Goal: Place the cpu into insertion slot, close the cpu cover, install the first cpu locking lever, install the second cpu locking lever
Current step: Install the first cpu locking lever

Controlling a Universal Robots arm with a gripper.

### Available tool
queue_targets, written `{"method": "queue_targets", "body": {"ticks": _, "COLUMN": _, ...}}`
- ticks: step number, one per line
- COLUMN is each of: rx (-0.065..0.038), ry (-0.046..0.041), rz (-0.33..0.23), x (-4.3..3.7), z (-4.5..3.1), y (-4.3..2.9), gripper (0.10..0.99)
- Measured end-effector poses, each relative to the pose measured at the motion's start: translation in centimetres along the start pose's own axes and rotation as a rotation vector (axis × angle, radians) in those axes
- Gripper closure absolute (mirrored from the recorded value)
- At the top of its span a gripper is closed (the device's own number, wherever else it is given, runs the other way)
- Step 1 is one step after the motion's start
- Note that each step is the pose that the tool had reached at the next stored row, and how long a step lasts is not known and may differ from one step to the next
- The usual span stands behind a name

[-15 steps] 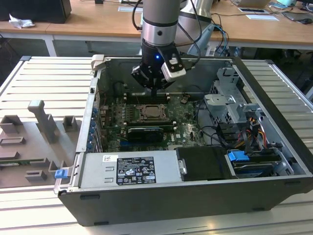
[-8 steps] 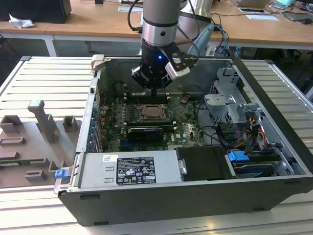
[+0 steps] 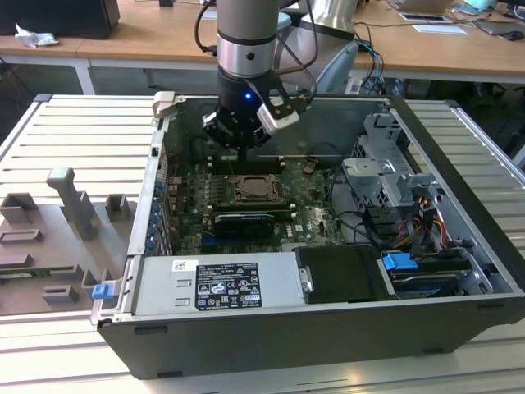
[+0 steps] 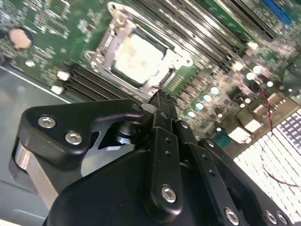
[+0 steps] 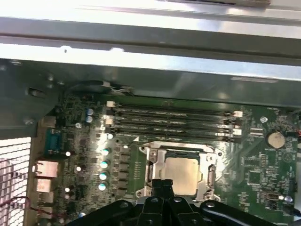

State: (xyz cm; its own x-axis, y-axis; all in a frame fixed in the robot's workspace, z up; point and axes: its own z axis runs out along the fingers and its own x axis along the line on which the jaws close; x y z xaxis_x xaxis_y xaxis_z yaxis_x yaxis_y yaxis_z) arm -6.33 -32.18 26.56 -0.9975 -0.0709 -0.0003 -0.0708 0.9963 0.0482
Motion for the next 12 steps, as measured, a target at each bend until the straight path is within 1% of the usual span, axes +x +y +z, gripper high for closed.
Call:
{"method": "queue_targets", "body": {"ticks": 1, "rx": 0.000, "ry": 0.0001, "rz": 0.000, "x": 0.75, "z": 0.01, "y": 0.06, "gripper": 0.980}}
{"method": "queue_targets", "body": {"ticks": 2, "rx": 0.000, "ry": 0.0000, "rz": 0.000, "x": 1.34, "z": 0.03, "y": 0.10, "gripper": 0.980}}
{"method": "queue_targets", "body": {"ticks": 5, "rx": 0.000, "ry": -0.0002, "rz": 0.000, "x": 2.47, "z": 0.08, "y": 0.23, "gripper": 0.980}}
{"method": "queue_targets", "body": {"ticks": 7, "rx": 0.000, "ry": 0.0000, "rz": 0.000, "x": 2.82, "z": 0.10, "y": 0.39, "gripper": 0.980}}
{"method": "queue_targets", "body": {"ticks": 9, "rx": 0.000, "ry": 0.0000, "rz": 0.000, "x": 3.32, "z": 0.21, "y": 0.91, "gripper": 0.980}}
{"method": "queue_targets", "body": {"ticks": 12, "rx": 0.000, "ry": 0.0000, "rz": 0.000, "x": 3.51, "z": 0.43, "y": 1.69, "gripper": 0.980}}
